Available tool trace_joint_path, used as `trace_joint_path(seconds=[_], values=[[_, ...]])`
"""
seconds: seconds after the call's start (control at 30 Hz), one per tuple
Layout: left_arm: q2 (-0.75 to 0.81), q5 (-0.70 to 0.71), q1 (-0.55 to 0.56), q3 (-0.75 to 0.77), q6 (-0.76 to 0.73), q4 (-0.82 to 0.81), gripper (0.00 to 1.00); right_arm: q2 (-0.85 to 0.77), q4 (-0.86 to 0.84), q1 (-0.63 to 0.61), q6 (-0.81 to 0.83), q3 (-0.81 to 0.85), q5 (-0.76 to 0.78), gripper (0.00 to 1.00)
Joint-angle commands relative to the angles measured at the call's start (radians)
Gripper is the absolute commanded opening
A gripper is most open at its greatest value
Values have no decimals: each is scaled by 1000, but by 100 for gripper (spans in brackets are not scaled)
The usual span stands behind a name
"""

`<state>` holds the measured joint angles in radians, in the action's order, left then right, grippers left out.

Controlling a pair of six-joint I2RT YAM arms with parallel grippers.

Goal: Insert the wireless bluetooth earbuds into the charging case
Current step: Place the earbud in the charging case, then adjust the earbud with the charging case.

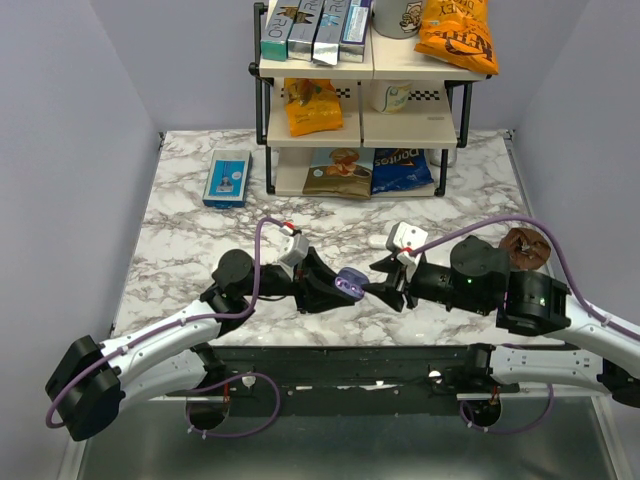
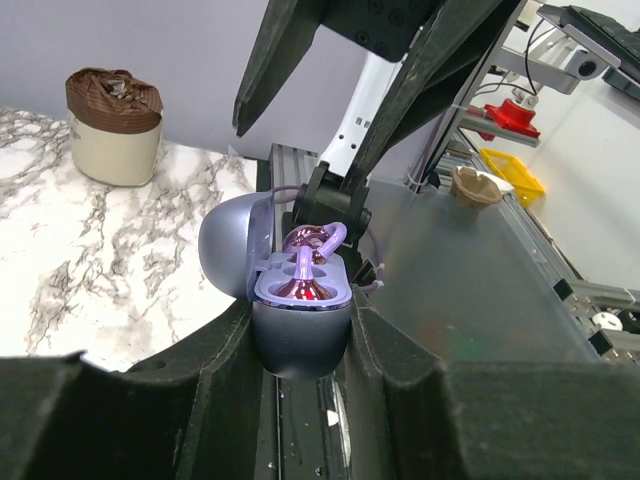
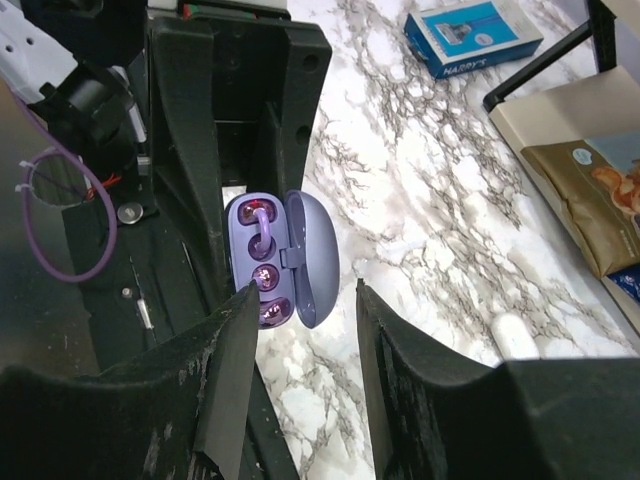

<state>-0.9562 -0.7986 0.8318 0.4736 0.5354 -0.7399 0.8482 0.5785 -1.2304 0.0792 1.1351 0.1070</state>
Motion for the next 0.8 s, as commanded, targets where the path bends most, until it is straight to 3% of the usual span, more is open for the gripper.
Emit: trace_joint_path(seconds=[0.0,0.77], values=[[20,7,3,-10,-14,-46,0,-5,1,-1,-9,-18,-10,52],[31,10,3,-3,-12,-36,0,43,43,-1,-6,-11,26,52]])
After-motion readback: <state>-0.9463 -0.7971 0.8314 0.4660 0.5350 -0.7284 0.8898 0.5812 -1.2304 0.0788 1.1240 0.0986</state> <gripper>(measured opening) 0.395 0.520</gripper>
